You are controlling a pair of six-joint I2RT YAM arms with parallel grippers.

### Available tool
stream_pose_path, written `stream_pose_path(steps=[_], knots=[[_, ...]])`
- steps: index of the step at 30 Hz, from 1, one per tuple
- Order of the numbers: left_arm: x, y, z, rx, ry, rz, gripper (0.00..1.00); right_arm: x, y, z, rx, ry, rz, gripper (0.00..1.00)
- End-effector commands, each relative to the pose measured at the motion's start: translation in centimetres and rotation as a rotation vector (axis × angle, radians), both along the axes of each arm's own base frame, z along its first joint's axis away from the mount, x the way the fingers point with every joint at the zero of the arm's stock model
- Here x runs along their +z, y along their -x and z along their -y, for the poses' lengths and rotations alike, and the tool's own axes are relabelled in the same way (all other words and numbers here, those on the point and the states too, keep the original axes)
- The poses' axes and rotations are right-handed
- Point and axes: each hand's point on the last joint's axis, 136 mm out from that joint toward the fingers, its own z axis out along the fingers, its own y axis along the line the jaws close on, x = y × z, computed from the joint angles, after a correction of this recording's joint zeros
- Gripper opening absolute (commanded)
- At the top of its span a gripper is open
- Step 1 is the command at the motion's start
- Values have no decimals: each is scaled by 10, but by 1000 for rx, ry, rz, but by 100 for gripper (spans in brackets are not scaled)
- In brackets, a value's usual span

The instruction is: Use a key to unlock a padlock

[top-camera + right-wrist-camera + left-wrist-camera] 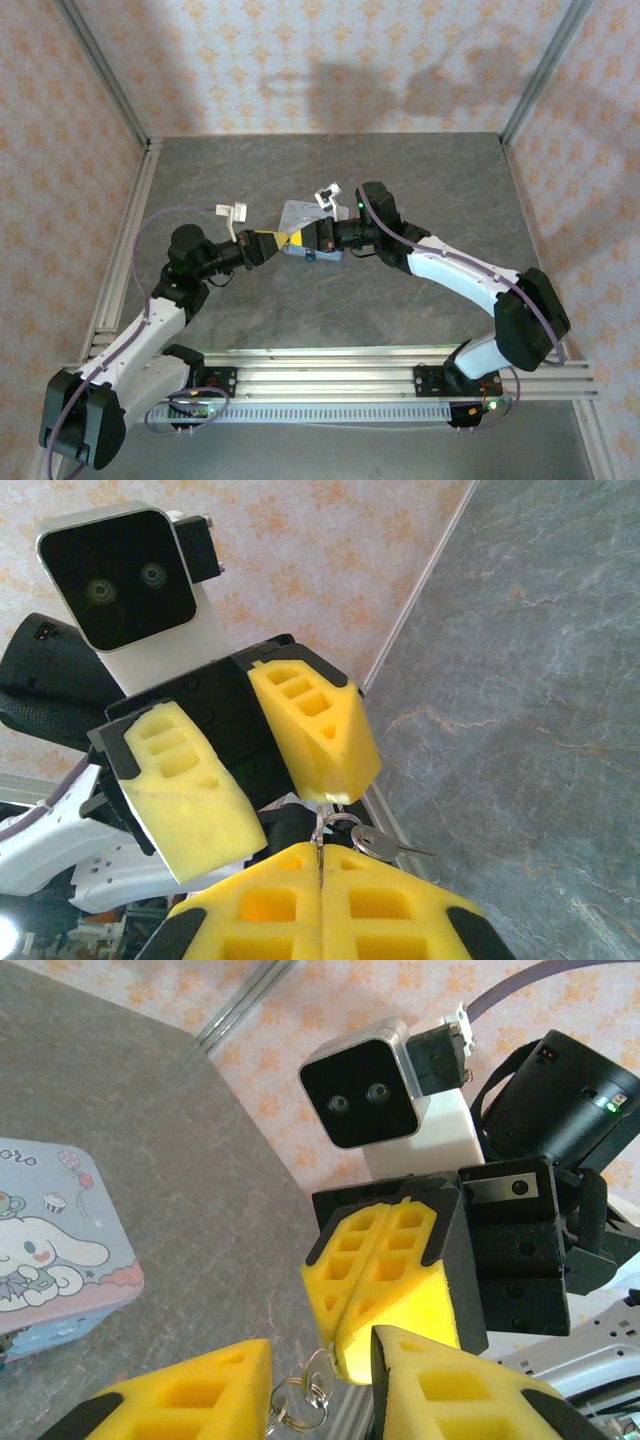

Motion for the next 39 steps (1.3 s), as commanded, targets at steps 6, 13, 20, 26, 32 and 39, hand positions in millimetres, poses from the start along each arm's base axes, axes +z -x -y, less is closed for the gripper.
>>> stream_pose_path(steps=[6, 13, 20, 26, 32, 39], knots=[[7, 6, 2, -37, 20, 38, 34, 24, 9, -1, 47, -61, 72, 0], [7, 9, 5, -70, 21, 32, 33, 25, 8, -2, 43, -62, 76, 0], [4, 11, 7, -94, 16, 25, 26, 25, 6, -3, 42, -65, 73, 0], [4, 12, 8, -101, 7, 24, 15, 24, 4, -4, 37, -63, 74, 0], [5, 15, 8, -109, 6, 27, 0, 20, 1, -4, 20, -53, 71, 0], [6, 20, 5, -97, -12, 40, 0, 6, -10, 1, -51, 40, 62, 2]])
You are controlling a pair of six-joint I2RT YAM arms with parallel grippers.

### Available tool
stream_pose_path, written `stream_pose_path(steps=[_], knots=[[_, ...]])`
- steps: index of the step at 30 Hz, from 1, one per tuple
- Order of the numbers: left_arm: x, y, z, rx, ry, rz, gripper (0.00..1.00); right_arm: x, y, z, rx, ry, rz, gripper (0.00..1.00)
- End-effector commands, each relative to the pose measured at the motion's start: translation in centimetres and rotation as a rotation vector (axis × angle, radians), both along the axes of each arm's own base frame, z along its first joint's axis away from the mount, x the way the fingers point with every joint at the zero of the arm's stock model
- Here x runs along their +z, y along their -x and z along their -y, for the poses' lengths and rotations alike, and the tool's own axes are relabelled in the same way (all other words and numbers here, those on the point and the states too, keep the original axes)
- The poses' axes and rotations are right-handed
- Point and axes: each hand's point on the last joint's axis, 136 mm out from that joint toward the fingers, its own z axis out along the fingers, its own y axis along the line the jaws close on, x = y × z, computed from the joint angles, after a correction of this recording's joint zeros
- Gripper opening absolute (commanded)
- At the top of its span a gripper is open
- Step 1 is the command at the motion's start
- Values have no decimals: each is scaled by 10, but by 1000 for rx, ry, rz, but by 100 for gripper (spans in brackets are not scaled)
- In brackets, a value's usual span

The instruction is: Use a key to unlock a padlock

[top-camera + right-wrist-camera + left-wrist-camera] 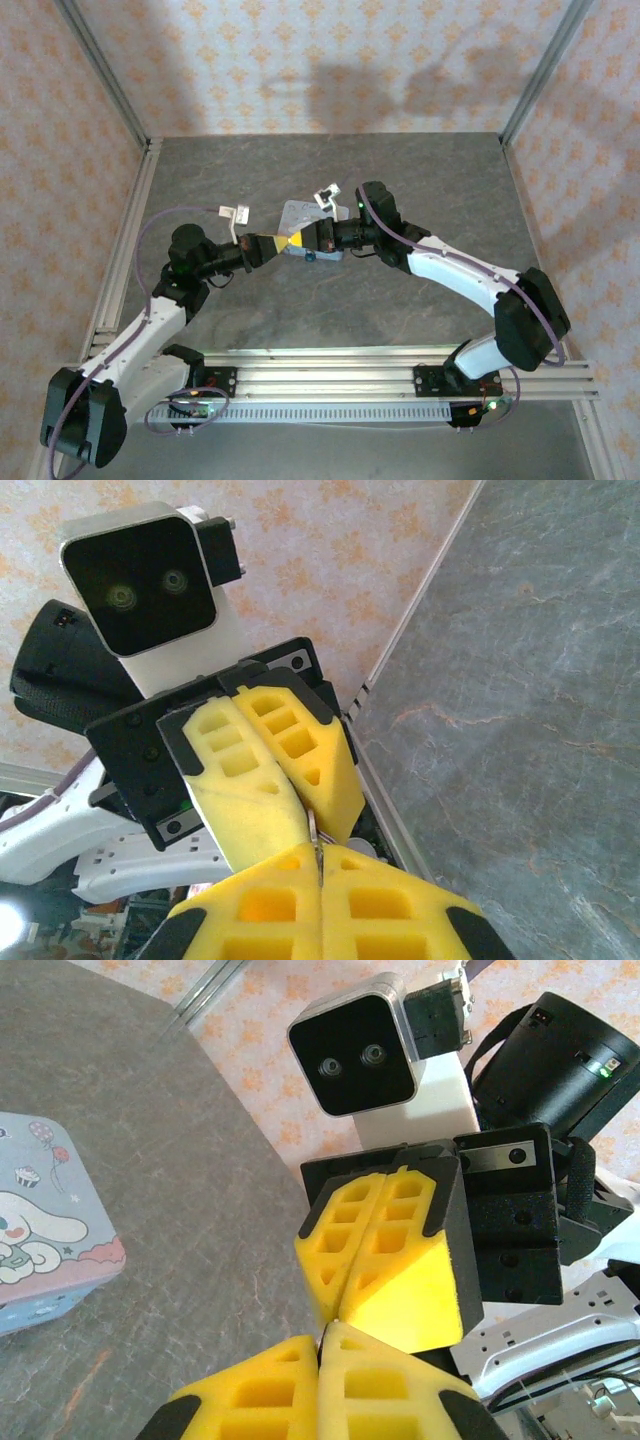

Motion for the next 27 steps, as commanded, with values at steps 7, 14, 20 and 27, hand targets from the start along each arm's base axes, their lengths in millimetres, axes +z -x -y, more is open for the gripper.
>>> stream_pose_path(steps=[7, 14, 20, 27], knots=[[-4, 11, -12, 73, -26, 43, 0, 0, -23, 13, -163, 132, 49, 47], [-35, 13, -36, 226, -159, -18, 0, -40, -50, 56, -425, 409, 33, 53], [-66, 17, -55, 313, -296, -89, 0, -111, -62, 85, -615, 783, 102, 53], [-95, 12, -64, 360, -349, -175, 0, -157, -72, 64, -693, 979, 182, 53]])
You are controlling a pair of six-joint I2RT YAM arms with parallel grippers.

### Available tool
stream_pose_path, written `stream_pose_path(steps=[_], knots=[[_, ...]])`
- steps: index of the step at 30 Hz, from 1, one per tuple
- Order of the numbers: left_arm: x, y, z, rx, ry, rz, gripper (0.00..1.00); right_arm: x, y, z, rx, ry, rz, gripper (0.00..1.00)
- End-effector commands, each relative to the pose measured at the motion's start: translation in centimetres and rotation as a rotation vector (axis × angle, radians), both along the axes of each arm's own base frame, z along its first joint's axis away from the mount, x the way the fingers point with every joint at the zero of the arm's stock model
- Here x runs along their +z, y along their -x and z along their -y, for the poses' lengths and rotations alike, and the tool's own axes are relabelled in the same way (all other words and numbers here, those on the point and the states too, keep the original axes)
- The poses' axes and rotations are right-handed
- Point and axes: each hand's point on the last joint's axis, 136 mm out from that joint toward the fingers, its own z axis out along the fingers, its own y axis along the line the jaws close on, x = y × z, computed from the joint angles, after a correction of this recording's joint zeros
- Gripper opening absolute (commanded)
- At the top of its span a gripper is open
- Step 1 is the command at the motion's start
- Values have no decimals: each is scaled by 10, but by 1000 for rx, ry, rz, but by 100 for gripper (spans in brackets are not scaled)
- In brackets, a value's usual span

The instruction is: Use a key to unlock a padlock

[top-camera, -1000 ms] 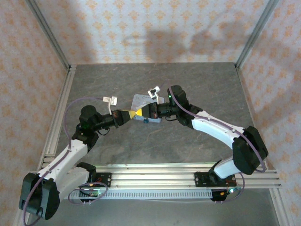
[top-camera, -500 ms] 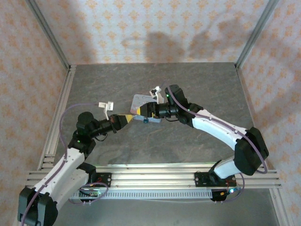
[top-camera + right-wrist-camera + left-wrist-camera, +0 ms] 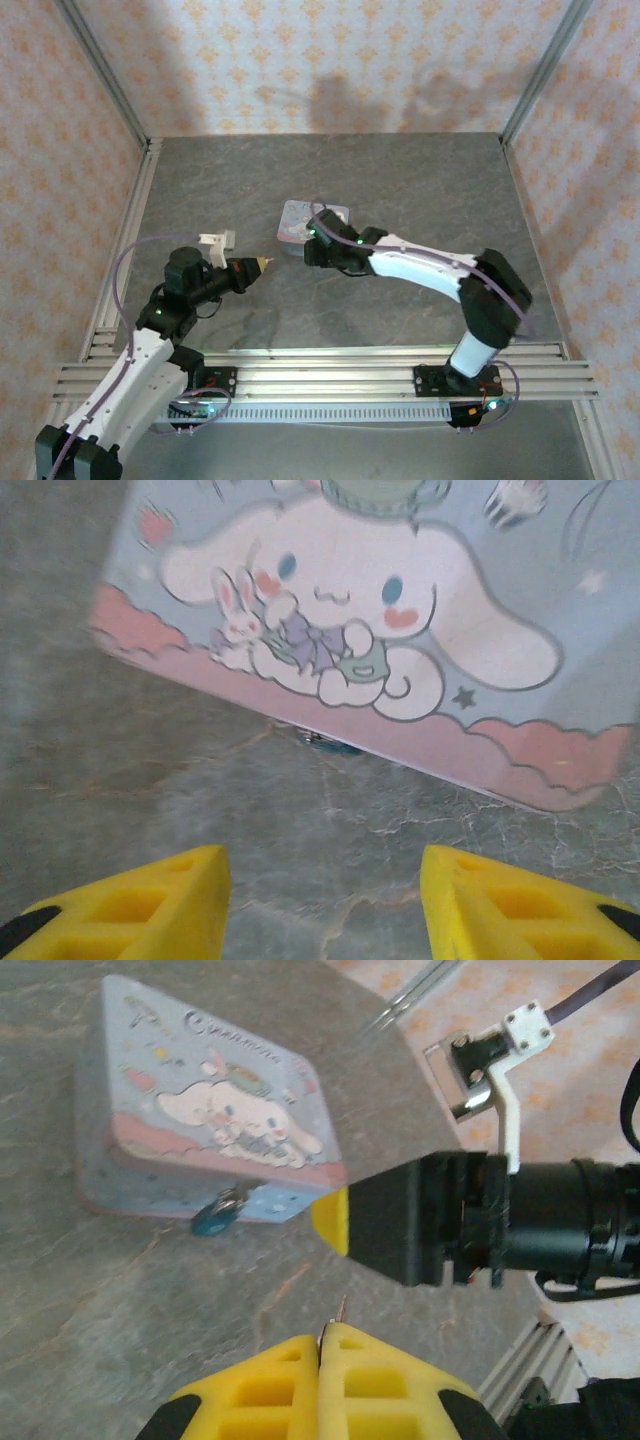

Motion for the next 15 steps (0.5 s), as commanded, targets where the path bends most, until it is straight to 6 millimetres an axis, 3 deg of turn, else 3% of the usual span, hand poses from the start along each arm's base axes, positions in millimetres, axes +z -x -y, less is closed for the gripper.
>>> stream_pose_path(steps=[1, 8, 15], knots=[[-23, -2, -11, 51, -74, -53, 0, -4, -19, 12, -108, 125, 94, 53], [-51, -14, -27, 156, -143, -132, 0, -23, -26, -10, -142, 162, 113, 51], [-61, -20, -26, 157, -152, -152, 0, -50, -32, -15, -192, 198, 86, 50]])
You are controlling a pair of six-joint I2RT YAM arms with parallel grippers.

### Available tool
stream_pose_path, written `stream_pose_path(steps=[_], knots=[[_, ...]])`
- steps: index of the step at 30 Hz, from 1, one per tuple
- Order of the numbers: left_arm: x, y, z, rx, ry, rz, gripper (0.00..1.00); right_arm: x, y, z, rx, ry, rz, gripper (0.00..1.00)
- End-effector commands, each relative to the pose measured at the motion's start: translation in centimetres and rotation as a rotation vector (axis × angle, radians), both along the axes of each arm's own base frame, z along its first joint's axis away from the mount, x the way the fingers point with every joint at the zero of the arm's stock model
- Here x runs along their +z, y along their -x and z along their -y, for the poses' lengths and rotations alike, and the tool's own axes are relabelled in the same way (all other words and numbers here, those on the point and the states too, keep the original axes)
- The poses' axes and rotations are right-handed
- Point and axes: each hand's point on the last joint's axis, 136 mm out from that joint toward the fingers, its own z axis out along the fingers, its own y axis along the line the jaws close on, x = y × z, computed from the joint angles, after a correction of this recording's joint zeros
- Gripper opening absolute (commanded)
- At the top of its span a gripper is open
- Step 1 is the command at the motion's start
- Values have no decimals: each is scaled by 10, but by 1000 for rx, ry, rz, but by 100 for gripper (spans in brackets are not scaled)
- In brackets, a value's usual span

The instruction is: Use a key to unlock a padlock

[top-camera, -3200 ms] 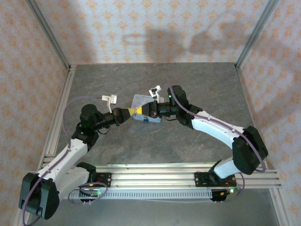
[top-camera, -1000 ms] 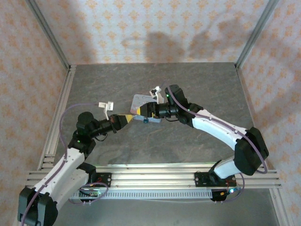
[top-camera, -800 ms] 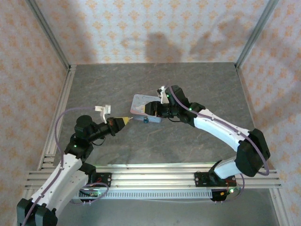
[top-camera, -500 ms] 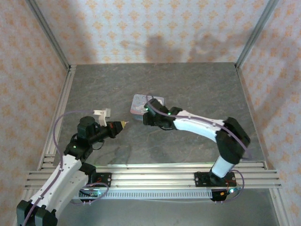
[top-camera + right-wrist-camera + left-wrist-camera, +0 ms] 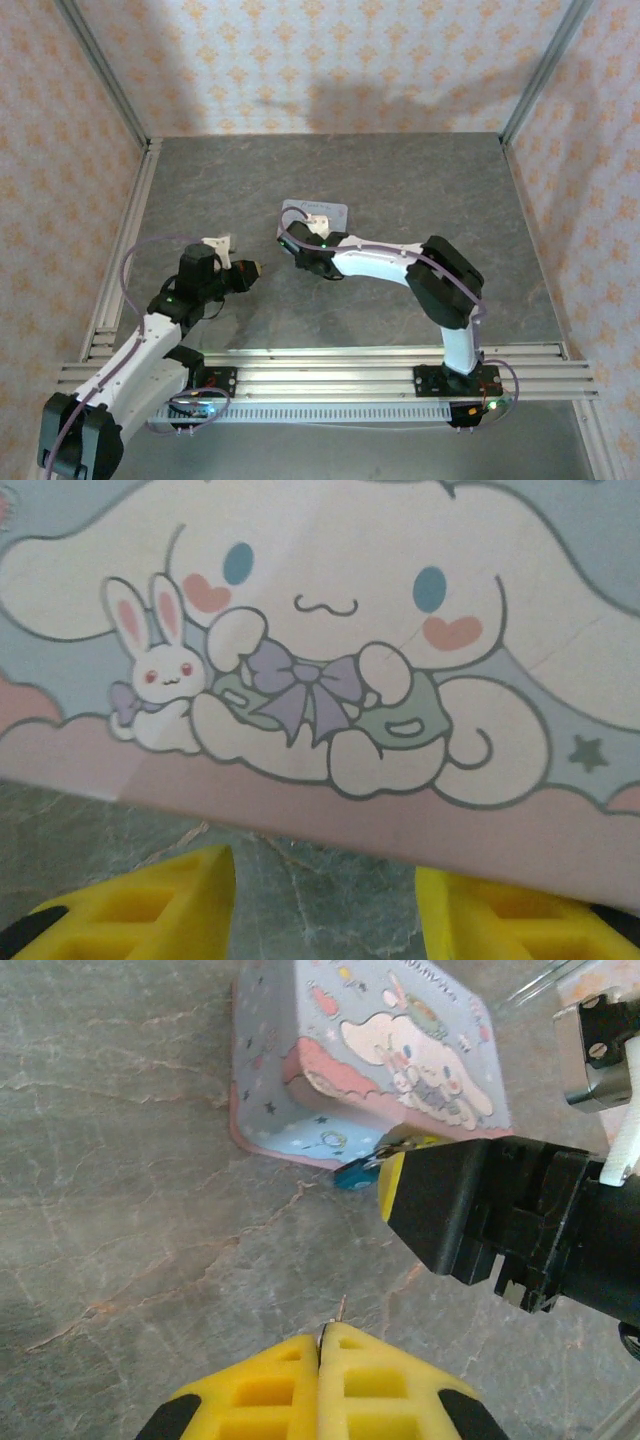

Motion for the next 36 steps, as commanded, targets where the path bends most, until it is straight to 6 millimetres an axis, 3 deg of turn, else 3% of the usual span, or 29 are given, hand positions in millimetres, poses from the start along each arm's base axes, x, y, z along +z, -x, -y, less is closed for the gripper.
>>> stream_pose_path(steps=[1, 10, 22, 24, 27, 32, 36], knots=[[-3, -6, -4, 21, -20, 24, 0, -12, -6, 4, -66, 44, 12, 50], [-10, -2, -3, 4, -29, 15, 0, -23, -17, -4, -87, 46, 48, 48], [-10, 5, -3, -21, -31, 40, 0, -17, -36, -8, -126, 43, 147, 48], [-9, 6, -2, -25, -31, 44, 0, -19, -38, -11, -121, 56, 148, 42], [-11, 8, -2, -32, -34, 38, 0, -19, -41, -14, -114, 56, 152, 24], [-11, 11, 0, -53, -33, 46, 0, -8, -42, -18, -75, 45, 168, 2], [-8, 13, 2, -81, -36, 75, 0, 14, -37, -22, -9, -14, 146, 0]])
